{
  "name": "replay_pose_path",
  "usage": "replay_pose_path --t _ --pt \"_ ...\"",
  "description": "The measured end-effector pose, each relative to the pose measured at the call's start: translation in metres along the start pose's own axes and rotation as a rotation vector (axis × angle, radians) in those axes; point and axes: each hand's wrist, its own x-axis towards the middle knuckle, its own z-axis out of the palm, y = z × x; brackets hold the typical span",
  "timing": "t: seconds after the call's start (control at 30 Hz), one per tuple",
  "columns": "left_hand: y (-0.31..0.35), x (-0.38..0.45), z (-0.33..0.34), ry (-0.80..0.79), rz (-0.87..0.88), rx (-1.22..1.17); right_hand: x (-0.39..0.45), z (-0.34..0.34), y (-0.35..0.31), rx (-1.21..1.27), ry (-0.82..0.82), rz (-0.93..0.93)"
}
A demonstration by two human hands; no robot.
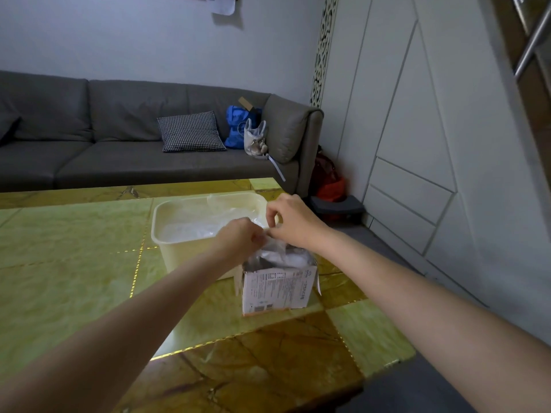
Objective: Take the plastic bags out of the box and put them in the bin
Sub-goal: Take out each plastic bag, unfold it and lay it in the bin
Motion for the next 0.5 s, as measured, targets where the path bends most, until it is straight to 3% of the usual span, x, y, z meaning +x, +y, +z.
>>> replay_pose_path --t 0.07,0.17,0.3,0.4,0.5 --pt "-0.001 0.002 -0.005 0.067 -0.024 -0.063 -0.001 -0.009 0.0 0.056 -0.056 0.082" --pt "-0.004 0.005 -0.011 0.098 -0.019 -0.126 -0.001 -0.018 0.004 0.443 -0.261 0.32" --pt "-0.003 0.006 -0.023 0.089 0.039 -0.255 0.008 -0.02 0.011 0.745 -0.178 0.528" --pt "0.001 0.004 -0.031 0.011 0.053 -0.309 0.006 -0.021 0.009 0.791 -0.17 0.446" --pt "-0.003 -0.001 -0.032 -0.064 -0.032 -0.451 0.005 -0.024 0.004 0.833 -0.024 0.304"
